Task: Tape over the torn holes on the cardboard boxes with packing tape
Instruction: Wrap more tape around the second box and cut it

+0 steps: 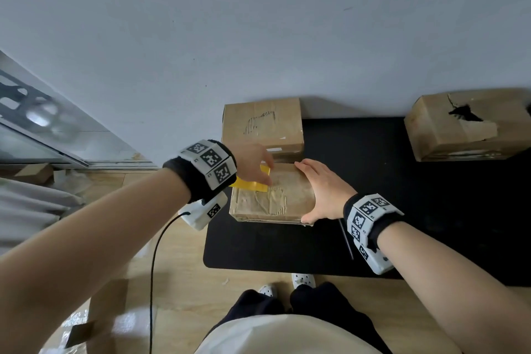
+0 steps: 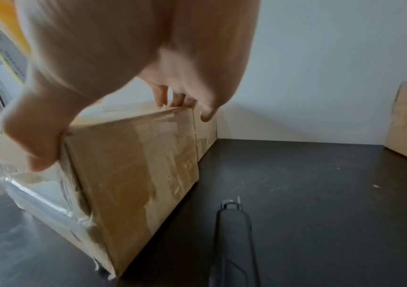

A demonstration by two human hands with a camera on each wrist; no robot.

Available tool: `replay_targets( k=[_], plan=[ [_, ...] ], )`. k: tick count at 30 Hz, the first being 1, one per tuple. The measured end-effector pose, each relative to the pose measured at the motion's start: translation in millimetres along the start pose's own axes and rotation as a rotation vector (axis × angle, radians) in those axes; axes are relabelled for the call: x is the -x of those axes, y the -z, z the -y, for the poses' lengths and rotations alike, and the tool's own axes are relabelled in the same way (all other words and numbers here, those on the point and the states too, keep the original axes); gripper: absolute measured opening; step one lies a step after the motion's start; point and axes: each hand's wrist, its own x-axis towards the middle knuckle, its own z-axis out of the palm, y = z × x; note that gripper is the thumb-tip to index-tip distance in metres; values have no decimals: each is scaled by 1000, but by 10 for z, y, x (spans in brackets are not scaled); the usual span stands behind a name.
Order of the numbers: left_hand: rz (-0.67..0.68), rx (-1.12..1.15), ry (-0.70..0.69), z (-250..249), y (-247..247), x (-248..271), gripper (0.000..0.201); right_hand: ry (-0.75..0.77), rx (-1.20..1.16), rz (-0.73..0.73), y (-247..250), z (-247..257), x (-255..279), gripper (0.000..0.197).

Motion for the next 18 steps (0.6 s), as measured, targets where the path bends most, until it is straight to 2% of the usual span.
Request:
replay_targets(
  k=[6,10,13,18],
  plan=[
    [-30,8,-27,14,-14,-24,43,-37,2,-34,-50,14,51,125],
    [-61,36,-41,38,-29,-37,39,-226,10,10,-151,-136,237,129],
    [-68,51,-47,41,-33,-42,39,-377,75,0,-300,-292,385,106],
    [-97,59,-48,24,-53,-64,35,-506,87,-39,-527,-368,491,72]
  ],
)
